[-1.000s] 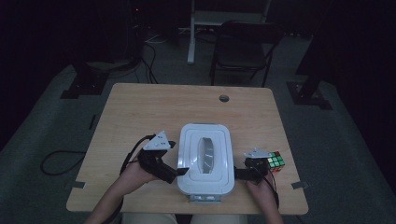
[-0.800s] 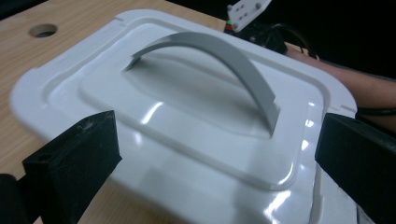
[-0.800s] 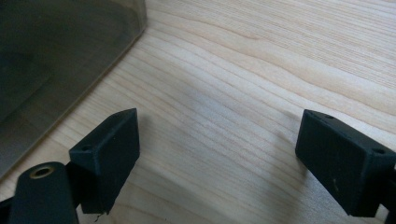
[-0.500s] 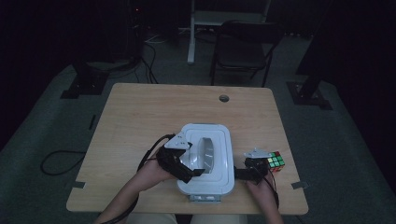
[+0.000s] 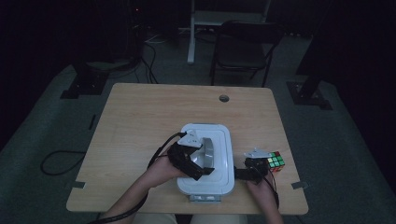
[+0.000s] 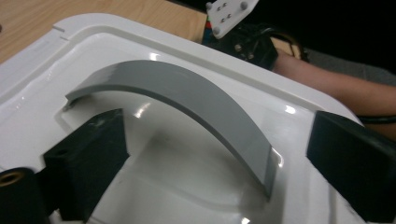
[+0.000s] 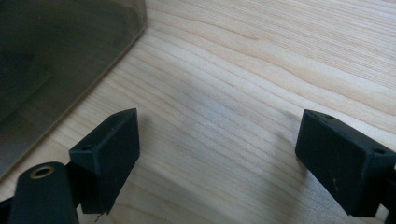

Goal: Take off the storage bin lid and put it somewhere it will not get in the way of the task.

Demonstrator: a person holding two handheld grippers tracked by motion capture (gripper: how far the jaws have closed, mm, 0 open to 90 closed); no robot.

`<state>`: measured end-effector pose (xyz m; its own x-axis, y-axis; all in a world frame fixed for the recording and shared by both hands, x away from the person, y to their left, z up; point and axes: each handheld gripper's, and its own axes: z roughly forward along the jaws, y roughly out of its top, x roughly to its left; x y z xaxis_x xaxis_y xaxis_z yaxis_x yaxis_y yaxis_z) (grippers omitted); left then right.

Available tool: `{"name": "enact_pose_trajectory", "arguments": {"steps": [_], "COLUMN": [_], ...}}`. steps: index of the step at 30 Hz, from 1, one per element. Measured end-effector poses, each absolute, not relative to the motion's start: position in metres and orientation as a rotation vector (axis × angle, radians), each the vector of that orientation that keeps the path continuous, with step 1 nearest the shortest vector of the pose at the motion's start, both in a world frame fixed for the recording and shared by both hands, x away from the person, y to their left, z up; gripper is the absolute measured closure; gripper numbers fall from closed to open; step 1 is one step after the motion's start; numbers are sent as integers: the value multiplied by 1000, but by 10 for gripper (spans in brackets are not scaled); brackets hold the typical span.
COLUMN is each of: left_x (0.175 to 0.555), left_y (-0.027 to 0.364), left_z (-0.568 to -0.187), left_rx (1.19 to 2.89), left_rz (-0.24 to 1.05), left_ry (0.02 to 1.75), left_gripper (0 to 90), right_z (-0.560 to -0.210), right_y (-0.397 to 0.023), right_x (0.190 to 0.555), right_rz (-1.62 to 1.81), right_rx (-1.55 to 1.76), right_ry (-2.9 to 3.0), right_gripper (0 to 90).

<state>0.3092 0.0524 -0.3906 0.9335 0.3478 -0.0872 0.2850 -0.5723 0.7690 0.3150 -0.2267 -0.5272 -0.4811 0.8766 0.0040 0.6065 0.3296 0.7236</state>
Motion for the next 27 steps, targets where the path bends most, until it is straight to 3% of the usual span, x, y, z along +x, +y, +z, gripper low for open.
{"name": "enact_pose_trajectory", "arguments": {"steps": [3,8,13,27], "left_x": [310,311,313,308], "left_y": [49,45,45,44], "left_z": [-390,-392,-395,-397], "left_rx": [2222,2221,2217,2197], "left_rz": [77,56,52,21], "left_ry": [425,437,471,445], "left_gripper": [142,162,289,536], "right_z": [-527,-527,-527,-527], "right_y": [-227,-227,-227,-227], "right_x": [315,315,315,315], "right_rz": [951,951,951,952], "right_rx": [1312,1312,1312,1312], "right_ry": [2210,2211,2211,2210], "right_gripper": [136,136,136,136]}}
